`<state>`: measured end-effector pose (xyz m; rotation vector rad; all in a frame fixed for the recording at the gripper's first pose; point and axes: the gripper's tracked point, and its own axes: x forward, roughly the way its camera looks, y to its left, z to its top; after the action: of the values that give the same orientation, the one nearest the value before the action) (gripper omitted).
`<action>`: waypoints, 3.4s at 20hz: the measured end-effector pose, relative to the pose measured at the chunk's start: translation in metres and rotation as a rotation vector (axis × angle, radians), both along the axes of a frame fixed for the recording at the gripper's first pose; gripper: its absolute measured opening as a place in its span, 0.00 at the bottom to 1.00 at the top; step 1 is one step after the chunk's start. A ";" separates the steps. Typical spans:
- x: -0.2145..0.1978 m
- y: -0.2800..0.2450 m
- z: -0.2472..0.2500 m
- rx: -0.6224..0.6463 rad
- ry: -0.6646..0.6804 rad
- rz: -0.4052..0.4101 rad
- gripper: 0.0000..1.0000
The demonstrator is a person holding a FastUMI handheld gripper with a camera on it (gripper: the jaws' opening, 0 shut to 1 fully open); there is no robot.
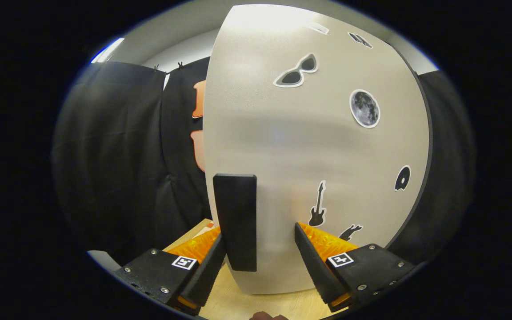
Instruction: Open the shoe cabinet door, grab the shoes and put them into the shoe cabinet, then close the shoe cabinet door.
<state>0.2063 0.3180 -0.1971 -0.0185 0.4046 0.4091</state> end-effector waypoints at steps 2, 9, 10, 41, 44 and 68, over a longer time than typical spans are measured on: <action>0.004 0.001 -0.001 -0.020 -0.009 -0.033 0.91; 0.017 -0.001 -0.003 -0.030 -0.025 -0.130 0.91; 0.019 0.000 -0.003 -0.026 -0.025 -0.142 0.92; -0.137 -0.114 0.076 0.059 -0.002 -0.337 0.93; -0.157 -0.143 0.105 0.057 -0.067 -0.328 0.93; -0.202 -0.219 0.138 0.037 -0.141 -0.334 0.93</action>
<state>0.0045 0.0995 -0.0589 0.0552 0.2540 0.0841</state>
